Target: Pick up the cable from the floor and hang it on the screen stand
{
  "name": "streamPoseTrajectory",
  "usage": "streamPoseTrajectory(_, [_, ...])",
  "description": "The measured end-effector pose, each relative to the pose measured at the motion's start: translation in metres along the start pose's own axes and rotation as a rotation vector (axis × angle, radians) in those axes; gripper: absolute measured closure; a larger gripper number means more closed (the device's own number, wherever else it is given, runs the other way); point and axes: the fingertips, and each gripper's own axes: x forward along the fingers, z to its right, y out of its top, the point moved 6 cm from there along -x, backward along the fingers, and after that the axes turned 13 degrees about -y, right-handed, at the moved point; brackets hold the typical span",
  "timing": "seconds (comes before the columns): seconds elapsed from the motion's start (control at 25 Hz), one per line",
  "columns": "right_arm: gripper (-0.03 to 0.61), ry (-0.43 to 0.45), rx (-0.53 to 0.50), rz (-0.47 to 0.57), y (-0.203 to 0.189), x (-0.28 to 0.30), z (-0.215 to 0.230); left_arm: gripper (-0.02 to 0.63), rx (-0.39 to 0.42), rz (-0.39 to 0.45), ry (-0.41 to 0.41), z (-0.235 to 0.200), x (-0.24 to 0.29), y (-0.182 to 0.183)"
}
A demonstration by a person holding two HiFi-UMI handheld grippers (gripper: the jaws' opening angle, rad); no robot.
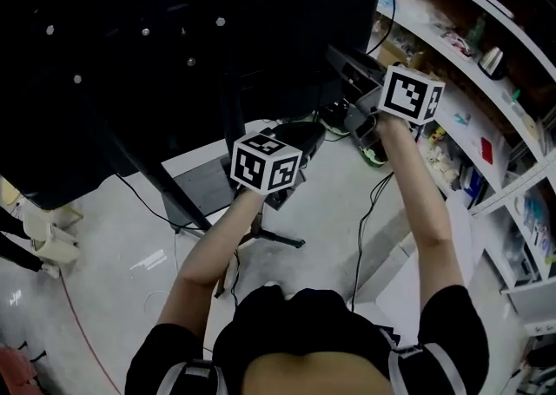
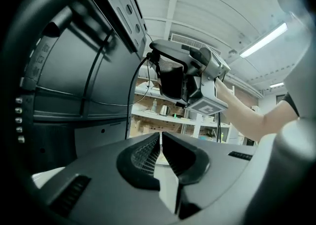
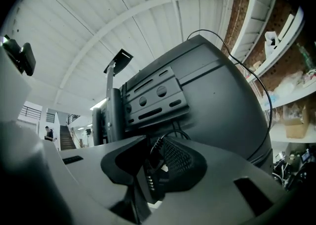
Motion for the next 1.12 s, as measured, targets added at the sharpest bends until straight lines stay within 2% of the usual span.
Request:
streamPoseTrajectory(0.28, [0.462, -0.014, -0.025, 0.022, 0.024, 0.009, 0.02, 0.591, 0.048, -0.003, -0.045, -0.017, 0.02, 0.022])
streamPoseTrajectory(0.44, [0.462, 0.01, -0.044, 0.033, 0.047, 0.018, 0.03, 0.591, 0.055, 0.011, -0.056, -0.027, 0.032, 0.037])
streamPoseTrajectory(0.56, [0.462, 0.03, -0.066, 0.042, 0.071, 0.023, 0.037, 0.591, 0.09, 0.019, -0.052, -0.031, 0.042, 0.053])
streamPoseTrajectory(0.6, [0.462, 0.019, -0.055, 0.043, 0.079, 0.024, 0.041, 0.591, 0.109, 0.02, -0.046, -0.032, 0.046, 0.059])
streamPoseTrajectory(0.72, [0.462, -0.075, 0.063, 0.044, 0.106, 0.018, 0.061, 0.591, 0.147, 0.022, -0.041, -0.034, 0.058, 0.079])
streamPoseTrajectory(0.92, [0.462, -0.023, 0.037, 0.06, 0.165, 0.028, 0.069, 0.591, 0.16, 0.036, -0.027, -0.038, 0.076, 0.109])
streamPoseTrajectory(1.12, [0.462, 0.026, 0.006, 0.051, 0.197, 0.054, 0.053, 0.591, 0.176, 0.048, 0.0, -0.047, 0.073, 0.125])
